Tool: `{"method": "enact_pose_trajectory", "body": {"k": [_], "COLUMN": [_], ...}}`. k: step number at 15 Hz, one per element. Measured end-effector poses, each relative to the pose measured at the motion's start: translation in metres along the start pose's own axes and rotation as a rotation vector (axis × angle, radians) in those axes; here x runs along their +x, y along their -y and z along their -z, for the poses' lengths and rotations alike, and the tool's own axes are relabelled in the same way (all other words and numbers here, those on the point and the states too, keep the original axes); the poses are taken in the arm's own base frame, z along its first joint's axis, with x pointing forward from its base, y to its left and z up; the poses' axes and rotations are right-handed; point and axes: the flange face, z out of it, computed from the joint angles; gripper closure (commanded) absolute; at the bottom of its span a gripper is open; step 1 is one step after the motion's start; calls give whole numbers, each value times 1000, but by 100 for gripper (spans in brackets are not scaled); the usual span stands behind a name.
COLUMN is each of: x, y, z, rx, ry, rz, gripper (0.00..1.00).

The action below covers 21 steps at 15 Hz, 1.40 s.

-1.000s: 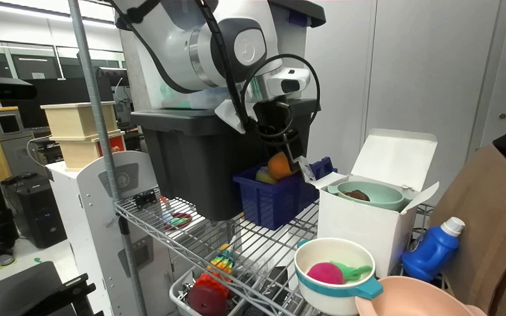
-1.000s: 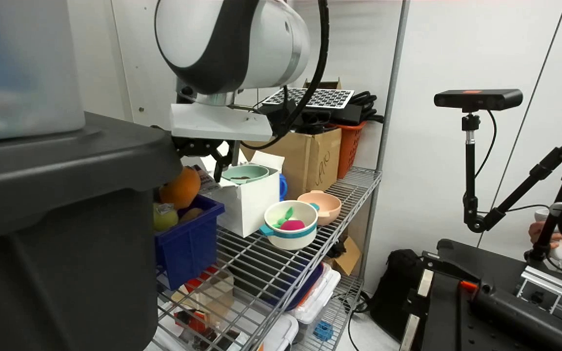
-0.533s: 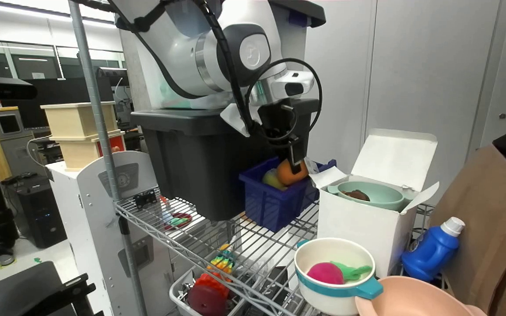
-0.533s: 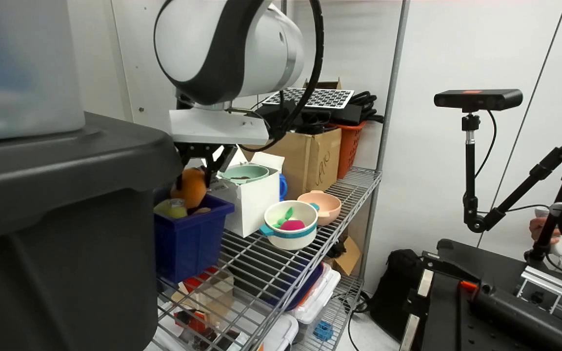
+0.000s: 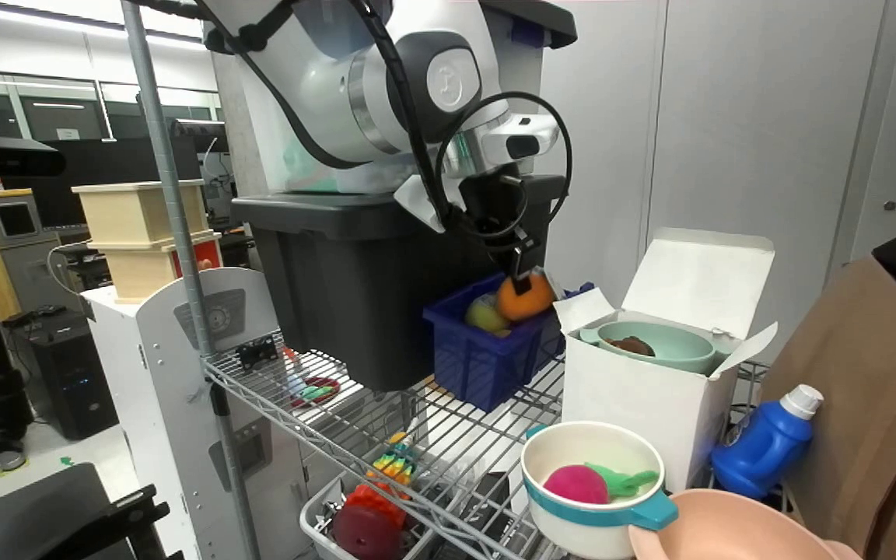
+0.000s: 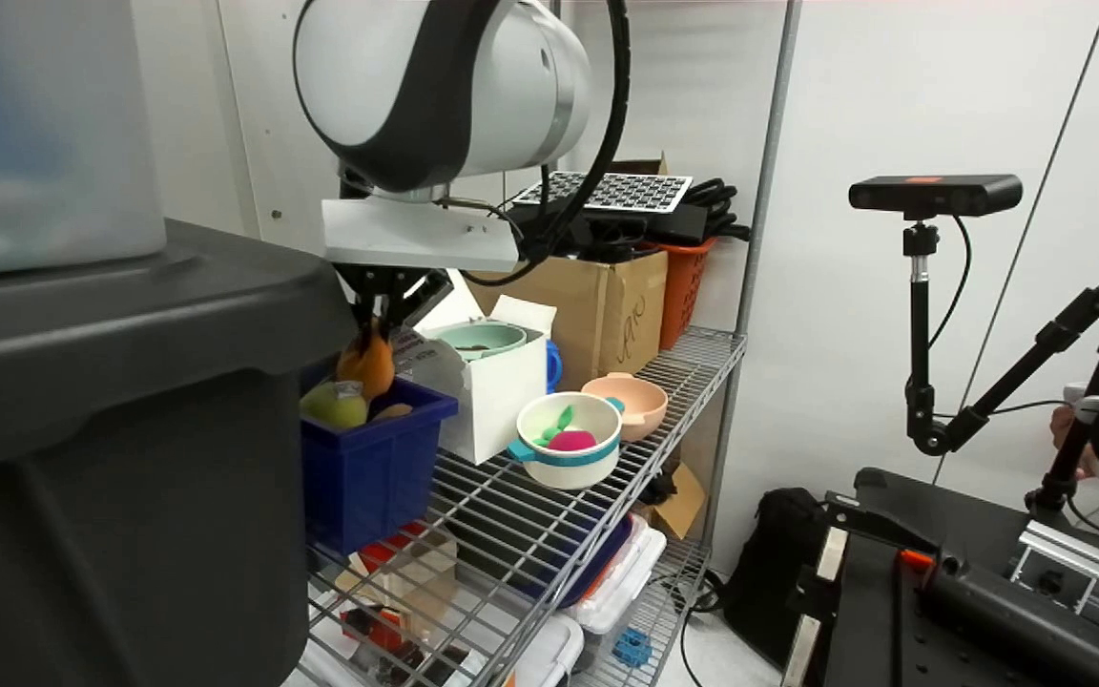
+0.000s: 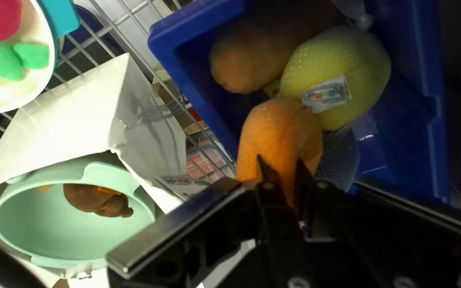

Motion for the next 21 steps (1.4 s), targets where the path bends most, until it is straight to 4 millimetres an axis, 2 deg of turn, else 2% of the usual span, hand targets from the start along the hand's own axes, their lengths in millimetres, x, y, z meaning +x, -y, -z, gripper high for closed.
{"method": "enact_pose_trajectory", "body": {"k": [4, 8, 11, 16, 21], "x": [8, 24, 33, 38, 22], "y": [12, 17, 14, -19, -70], "z": [21, 56, 80, 115, 155], "rx": [25, 57, 66, 31, -67], "ry": [-27, -65, -74, -86, -79], "rz": [-17, -26, -36, -18, 58], "gripper": [97, 97, 97, 97, 97]}}
